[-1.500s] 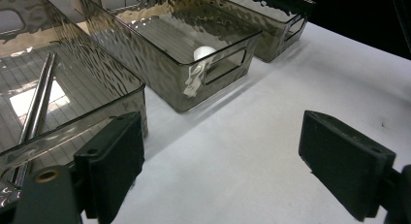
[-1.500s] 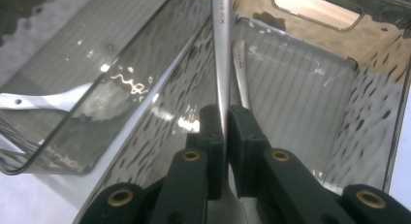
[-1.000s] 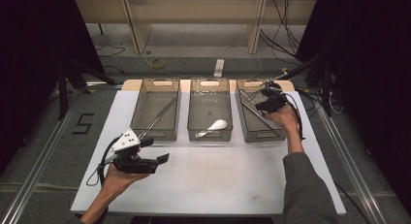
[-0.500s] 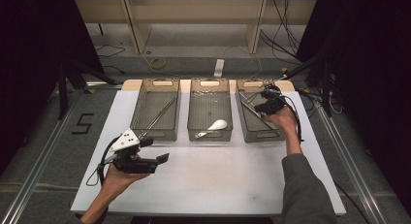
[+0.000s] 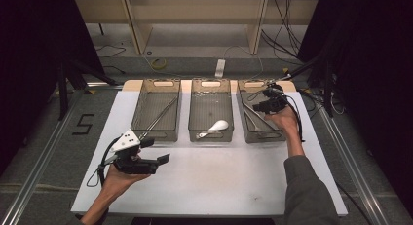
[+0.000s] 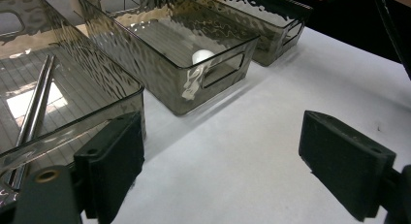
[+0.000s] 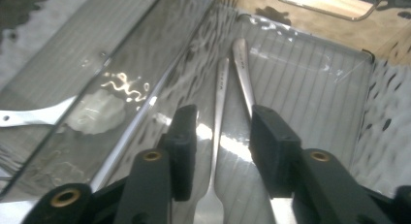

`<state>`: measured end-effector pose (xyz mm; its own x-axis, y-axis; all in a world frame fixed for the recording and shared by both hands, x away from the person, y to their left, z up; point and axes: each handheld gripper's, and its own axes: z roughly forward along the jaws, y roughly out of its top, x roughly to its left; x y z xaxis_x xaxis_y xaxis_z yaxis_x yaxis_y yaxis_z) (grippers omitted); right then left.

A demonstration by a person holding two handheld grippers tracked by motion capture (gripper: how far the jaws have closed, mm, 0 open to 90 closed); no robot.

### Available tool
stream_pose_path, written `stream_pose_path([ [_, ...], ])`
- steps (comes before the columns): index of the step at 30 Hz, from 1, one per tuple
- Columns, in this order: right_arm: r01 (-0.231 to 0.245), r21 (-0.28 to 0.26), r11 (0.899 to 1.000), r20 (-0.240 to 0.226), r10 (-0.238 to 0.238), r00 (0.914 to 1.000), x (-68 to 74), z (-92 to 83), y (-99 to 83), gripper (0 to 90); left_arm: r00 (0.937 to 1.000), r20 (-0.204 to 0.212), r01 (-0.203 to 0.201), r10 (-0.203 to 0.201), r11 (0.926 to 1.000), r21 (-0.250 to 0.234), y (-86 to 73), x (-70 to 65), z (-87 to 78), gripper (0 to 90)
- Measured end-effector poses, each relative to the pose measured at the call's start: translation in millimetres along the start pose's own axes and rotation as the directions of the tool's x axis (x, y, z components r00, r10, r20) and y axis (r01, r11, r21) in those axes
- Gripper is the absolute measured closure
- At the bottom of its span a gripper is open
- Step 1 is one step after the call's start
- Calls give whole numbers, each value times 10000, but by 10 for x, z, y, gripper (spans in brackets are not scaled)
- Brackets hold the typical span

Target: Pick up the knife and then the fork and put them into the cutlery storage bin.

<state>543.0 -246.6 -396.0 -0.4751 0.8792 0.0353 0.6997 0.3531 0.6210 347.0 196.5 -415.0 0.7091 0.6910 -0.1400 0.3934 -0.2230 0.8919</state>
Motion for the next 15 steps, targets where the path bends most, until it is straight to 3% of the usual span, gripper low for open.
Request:
stream_pose_path([
  [6, -123, -658, 9978, -473, 92, 9988, 68, -138, -65, 494, 9999, 61, 120, -119, 9999, -30, 0, 6, -4, 157],
  [10, -247, -1303, 9912, -929, 125, 9956, 145, -257, -150, 441, 9998, 84, 198, -197, 9998, -74, -1, 11, -3, 157],
  [13, -167, -1781, 9839, -896, 7, 9960, 248, -348, -216, 411, 9996, 115, 253, -252, 9997, -73, 1, 13, 8, 157],
  [15, -189, -1949, 9806, -1209, -49, 9926, 321, -384, -260, 391, 9997, 118, 235, -234, 9997, -87, 1, 12, 4, 157],
])
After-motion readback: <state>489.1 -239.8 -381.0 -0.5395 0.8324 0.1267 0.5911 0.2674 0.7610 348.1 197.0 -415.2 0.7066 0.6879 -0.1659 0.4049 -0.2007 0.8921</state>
